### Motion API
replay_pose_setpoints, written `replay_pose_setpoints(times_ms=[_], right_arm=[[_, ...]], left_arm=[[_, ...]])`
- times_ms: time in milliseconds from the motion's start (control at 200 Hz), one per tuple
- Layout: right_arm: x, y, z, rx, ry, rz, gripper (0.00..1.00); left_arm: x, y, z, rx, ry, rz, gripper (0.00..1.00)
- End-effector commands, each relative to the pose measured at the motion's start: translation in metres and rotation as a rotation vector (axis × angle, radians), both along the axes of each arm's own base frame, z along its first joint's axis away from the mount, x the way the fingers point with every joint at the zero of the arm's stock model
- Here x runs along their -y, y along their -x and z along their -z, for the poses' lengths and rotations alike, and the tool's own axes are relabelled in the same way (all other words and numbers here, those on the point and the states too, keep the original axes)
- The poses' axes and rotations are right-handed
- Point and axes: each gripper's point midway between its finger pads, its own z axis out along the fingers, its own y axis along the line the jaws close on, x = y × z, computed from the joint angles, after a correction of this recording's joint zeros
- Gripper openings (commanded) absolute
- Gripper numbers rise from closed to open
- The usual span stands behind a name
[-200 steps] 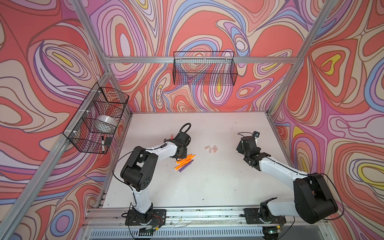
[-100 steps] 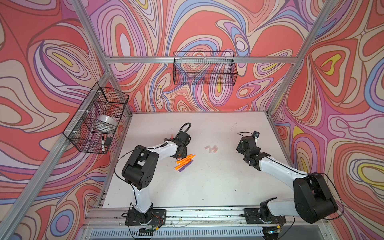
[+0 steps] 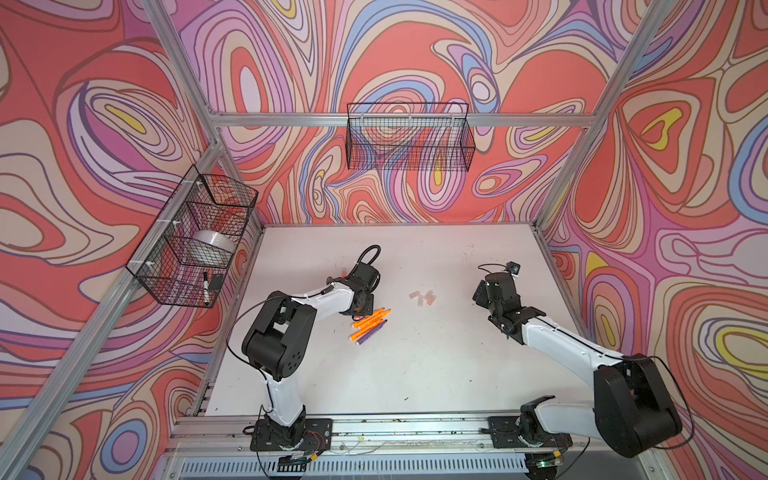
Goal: Insert the pens into the pen caps
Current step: 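Move the left gripper to the second pink marker and grasp it, then lift the pink marker upright with the left gripper while the right gripper reaches toward it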
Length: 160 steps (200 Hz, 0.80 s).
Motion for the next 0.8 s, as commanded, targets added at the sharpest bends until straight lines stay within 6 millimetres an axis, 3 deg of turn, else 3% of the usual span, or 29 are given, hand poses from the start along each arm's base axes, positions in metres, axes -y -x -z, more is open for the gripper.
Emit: replay_pose_setpoints(times_ms=[0, 95, 185, 310, 406, 521, 796], right_arm=[[-0.045, 0.005, -0.031, 0.110, -0.206, -0.155, 0.79], [-0.094, 0.014, -0.059, 0.186, -0.338, -0.280, 0.80], [-0.158, 0.031, -0.082, 0.251, -0.459, -0.435, 0.81], [-0.224, 0.046, -0.097, 0.278, -0.592, -0.577, 0.80], [-0.268, 0.051, -0.106, 0.278, -0.640, -0.665, 0.77], [-0.297, 0.048, -0.105, 0.268, -0.669, -0.704, 0.72], [-0.331, 0.050, -0.104, 0.253, -0.719, -0.765, 0.68]], left_arm=[[0.004, -0.003, -0.036, 0.097, 0.063, 0.037, 0.00], [0.011, 0.000, -0.066, 0.197, 0.145, 0.081, 0.00], [0.022, 0.006, -0.096, 0.307, 0.248, 0.144, 0.00], [0.036, 0.024, -0.123, 0.409, 0.362, 0.232, 0.00], [0.041, 0.040, -0.133, 0.467, 0.412, 0.285, 0.00], [0.041, 0.055, -0.141, 0.529, 0.472, 0.308, 0.00], [0.042, 0.071, -0.148, 0.571, 0.532, 0.340, 0.00]])
